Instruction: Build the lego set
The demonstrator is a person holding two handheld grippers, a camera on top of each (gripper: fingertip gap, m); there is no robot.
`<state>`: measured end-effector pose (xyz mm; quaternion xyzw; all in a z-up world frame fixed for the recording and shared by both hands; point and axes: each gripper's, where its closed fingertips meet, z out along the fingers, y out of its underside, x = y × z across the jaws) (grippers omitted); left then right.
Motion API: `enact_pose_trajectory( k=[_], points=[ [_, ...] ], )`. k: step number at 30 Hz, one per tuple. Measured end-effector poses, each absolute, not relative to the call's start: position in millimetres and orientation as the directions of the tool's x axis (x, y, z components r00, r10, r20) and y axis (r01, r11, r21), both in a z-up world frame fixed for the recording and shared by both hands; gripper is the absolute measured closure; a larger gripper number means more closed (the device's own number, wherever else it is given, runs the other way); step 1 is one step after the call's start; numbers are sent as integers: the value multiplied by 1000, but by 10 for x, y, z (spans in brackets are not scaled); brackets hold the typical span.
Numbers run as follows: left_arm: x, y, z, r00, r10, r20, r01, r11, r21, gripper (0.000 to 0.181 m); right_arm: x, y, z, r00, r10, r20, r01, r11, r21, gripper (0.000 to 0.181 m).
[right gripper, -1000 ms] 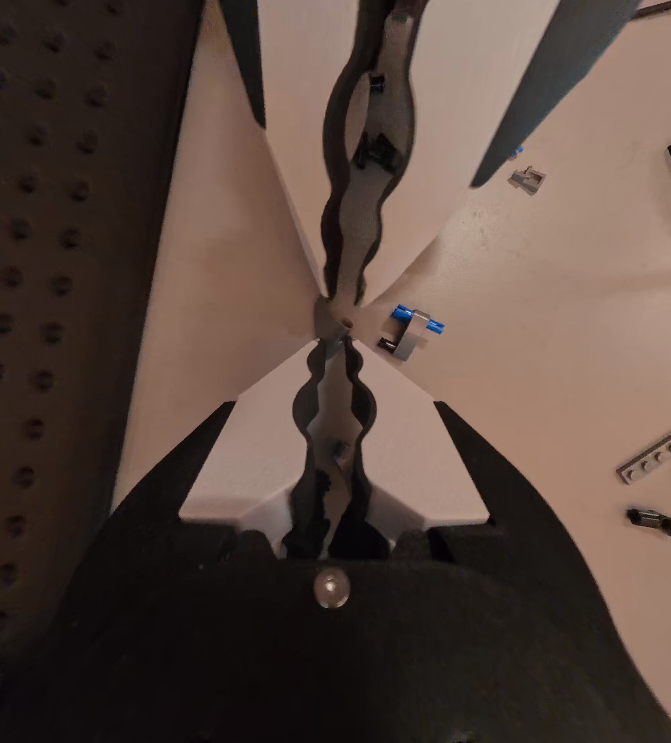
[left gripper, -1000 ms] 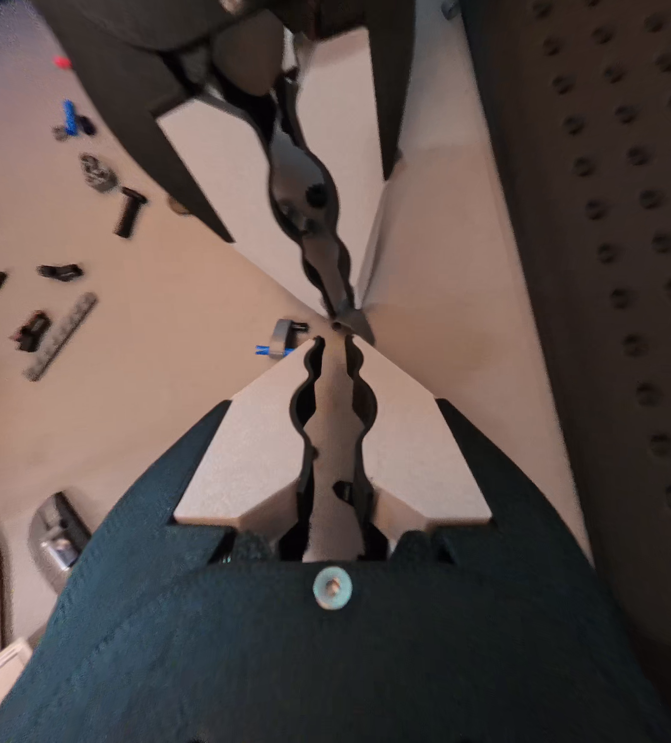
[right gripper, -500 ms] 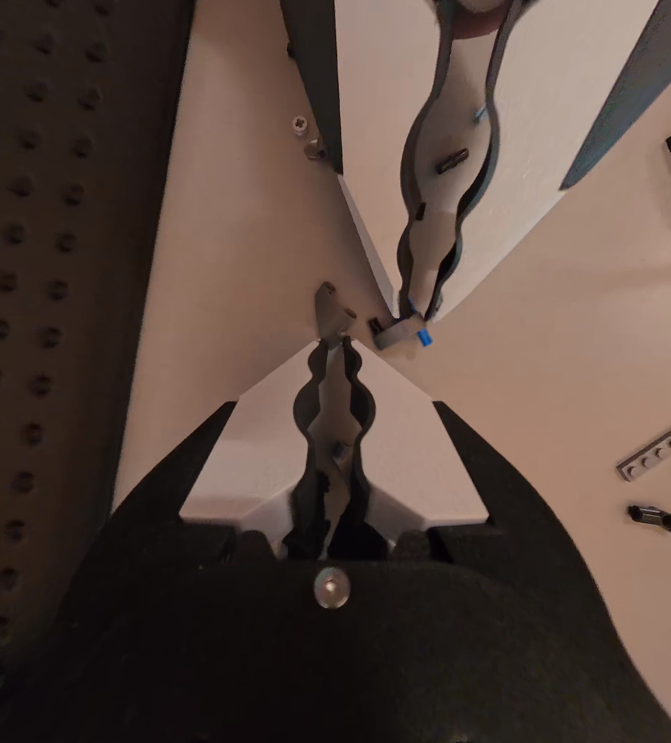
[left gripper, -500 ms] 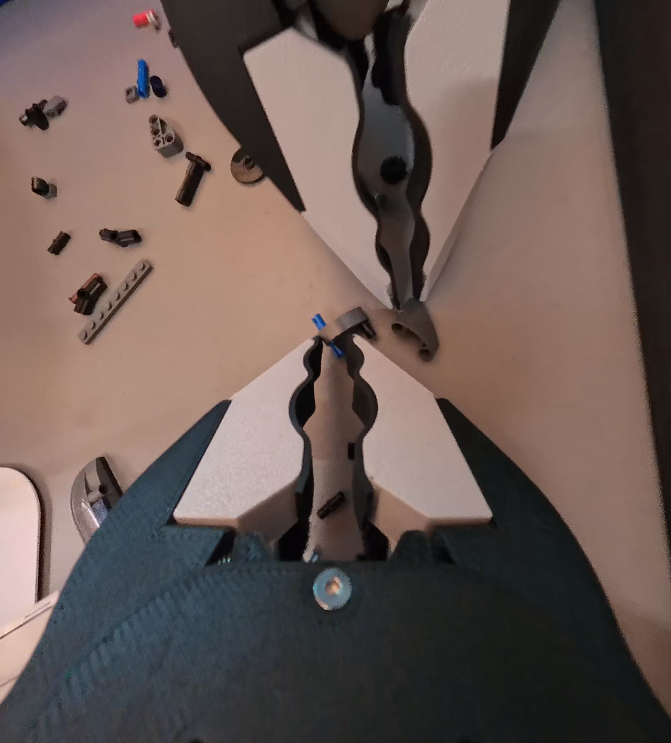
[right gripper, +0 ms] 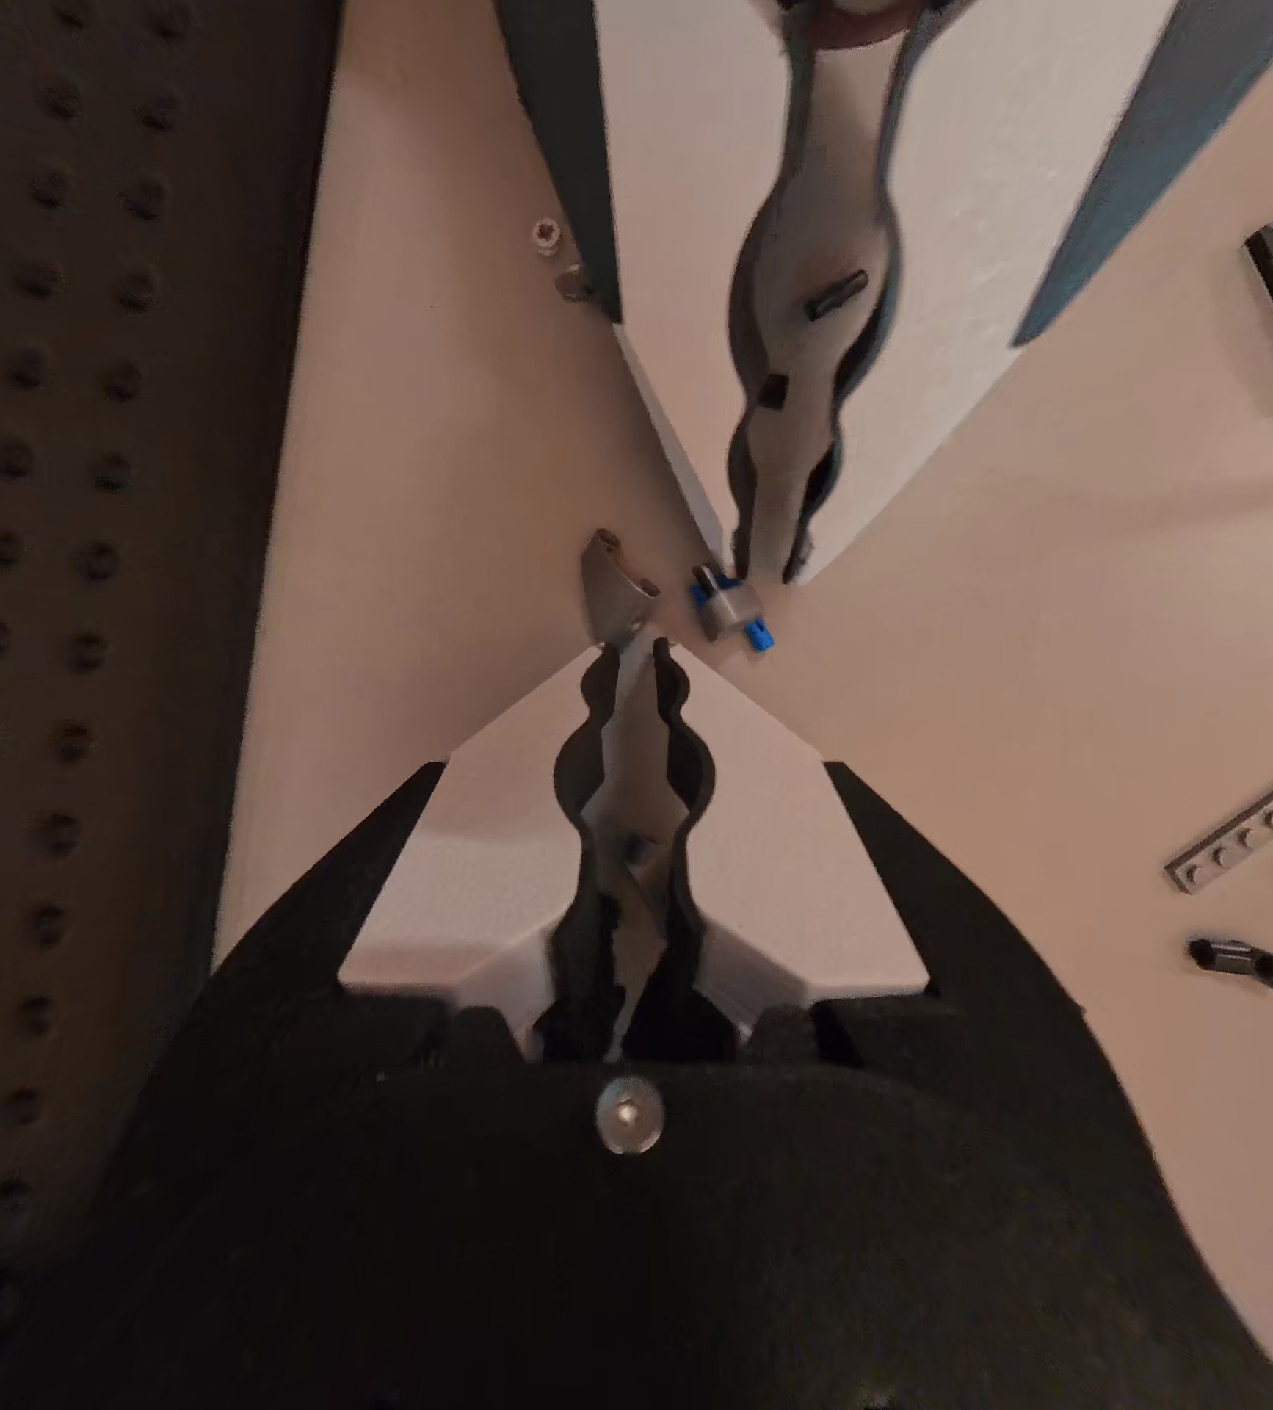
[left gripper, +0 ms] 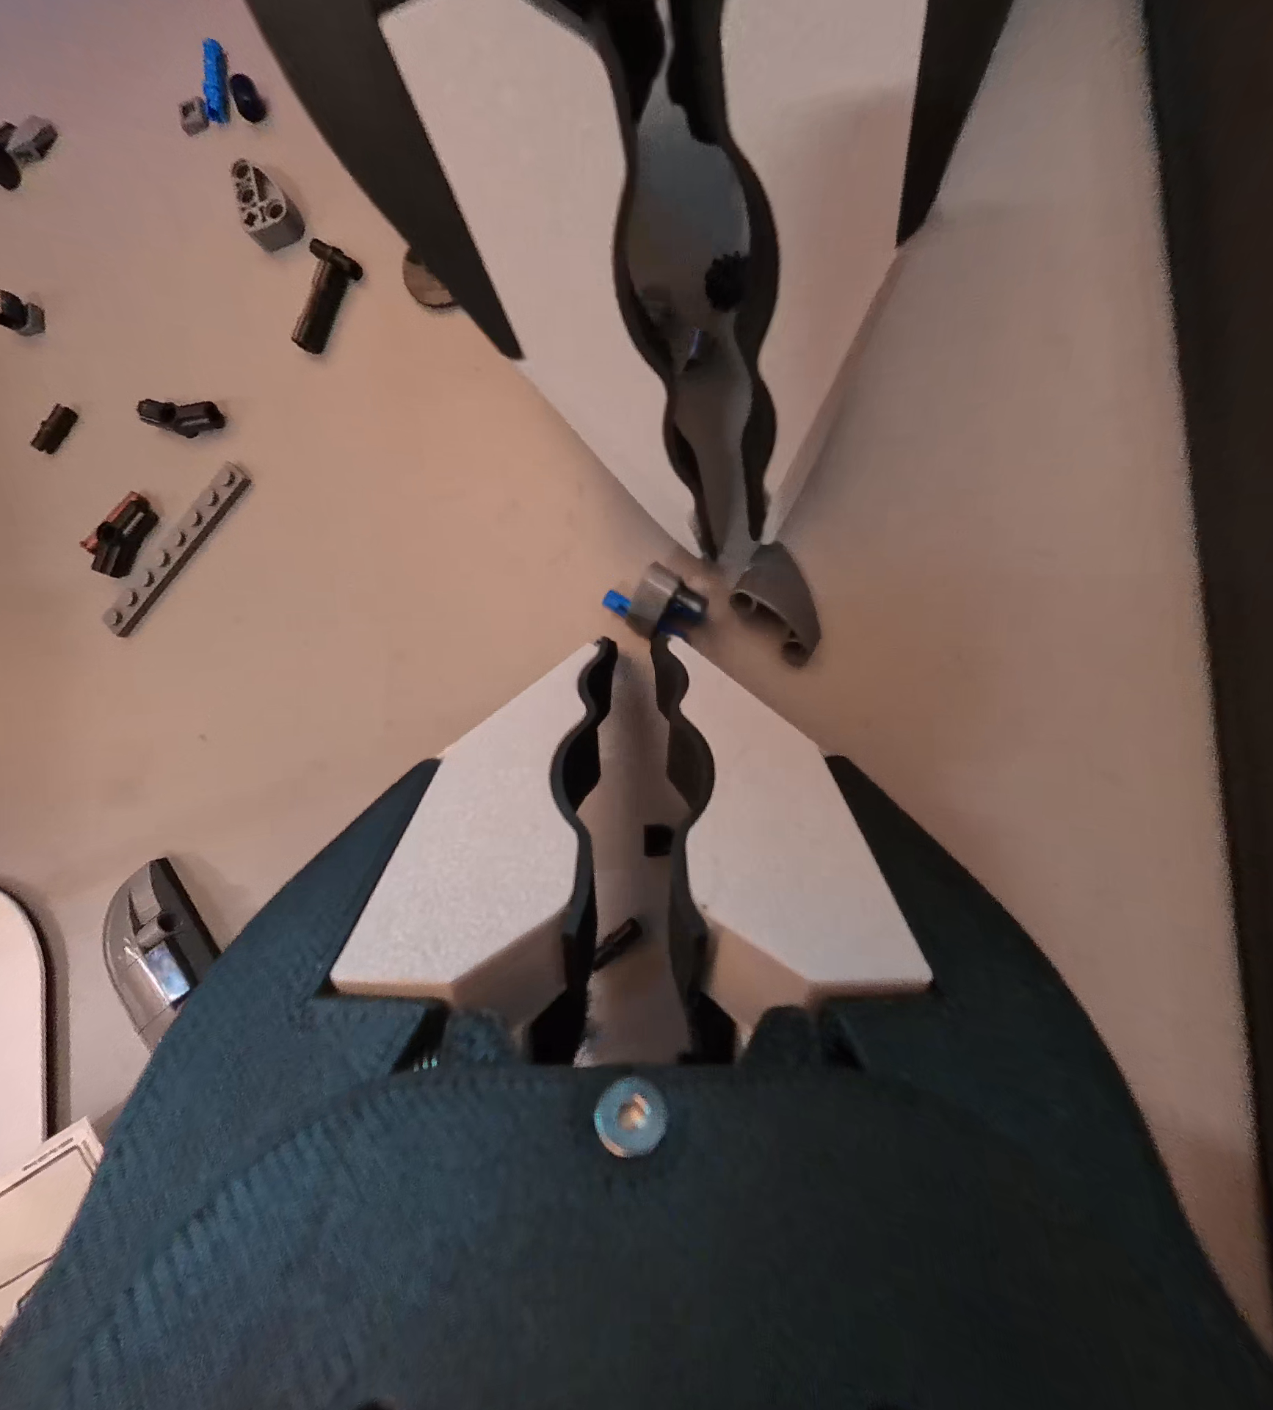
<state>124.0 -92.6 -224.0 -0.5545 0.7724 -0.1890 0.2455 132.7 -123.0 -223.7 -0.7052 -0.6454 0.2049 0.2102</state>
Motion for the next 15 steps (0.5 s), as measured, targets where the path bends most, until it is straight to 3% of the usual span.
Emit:
enact_pose_trajectory(
  k=[15],
  points=[
    [1295,-901,-2204,-244,-952,-184,-753,306,-583,171,1363,-1074,-2244,167,986,-11,810,-144,-568,169]
  ],
)
